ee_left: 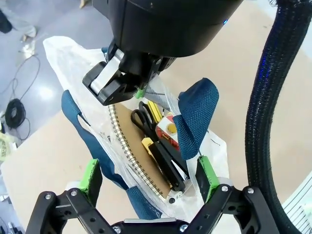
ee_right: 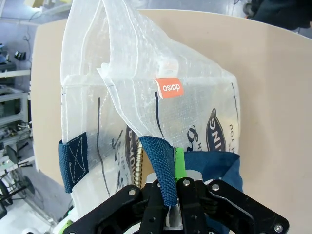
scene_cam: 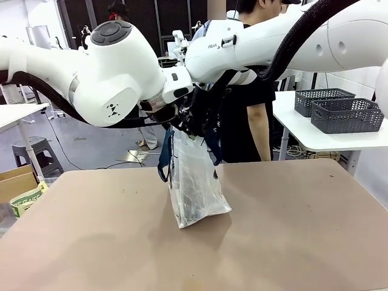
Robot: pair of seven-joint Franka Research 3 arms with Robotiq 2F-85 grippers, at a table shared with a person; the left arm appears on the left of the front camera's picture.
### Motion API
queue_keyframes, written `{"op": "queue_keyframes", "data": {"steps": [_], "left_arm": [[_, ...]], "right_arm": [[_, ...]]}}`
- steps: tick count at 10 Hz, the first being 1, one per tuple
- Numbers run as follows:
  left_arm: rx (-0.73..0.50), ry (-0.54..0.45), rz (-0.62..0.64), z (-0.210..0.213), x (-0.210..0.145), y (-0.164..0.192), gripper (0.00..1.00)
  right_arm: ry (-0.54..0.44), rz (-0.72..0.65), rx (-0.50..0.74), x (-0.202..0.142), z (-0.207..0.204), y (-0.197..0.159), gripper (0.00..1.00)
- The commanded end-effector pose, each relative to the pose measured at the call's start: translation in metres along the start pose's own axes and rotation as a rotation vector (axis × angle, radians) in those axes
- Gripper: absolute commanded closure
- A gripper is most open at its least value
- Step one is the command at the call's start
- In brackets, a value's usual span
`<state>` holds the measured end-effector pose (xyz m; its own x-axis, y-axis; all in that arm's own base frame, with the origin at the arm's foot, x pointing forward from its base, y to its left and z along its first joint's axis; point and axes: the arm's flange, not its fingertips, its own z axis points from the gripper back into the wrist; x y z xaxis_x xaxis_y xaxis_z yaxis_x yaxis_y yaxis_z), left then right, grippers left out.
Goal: Transfer purchased items from the store into the shopping bag.
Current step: Move the Reusable shopping bag to the right side of the table.
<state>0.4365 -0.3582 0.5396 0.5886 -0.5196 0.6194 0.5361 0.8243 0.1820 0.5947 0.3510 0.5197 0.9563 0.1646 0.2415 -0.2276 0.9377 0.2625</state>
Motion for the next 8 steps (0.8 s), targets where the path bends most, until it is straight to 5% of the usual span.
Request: {"op": "queue_keyframes", "data": {"steps": [1, 8], "left_arm": [[0.009, 0.013, 0.036, -0.010, 0.007, -0.007, 0.00], [-0.096, -0.004, 0.076, -0.030, 0.012, 0.001, 0.00]], "right_arm": [[0.019, 0.014, 0.032, 0.002, -0.001, 0.003, 1.00], [0.027, 0.018, 0.027, 0.001, -0.003, 0.001, 1.00]]}}
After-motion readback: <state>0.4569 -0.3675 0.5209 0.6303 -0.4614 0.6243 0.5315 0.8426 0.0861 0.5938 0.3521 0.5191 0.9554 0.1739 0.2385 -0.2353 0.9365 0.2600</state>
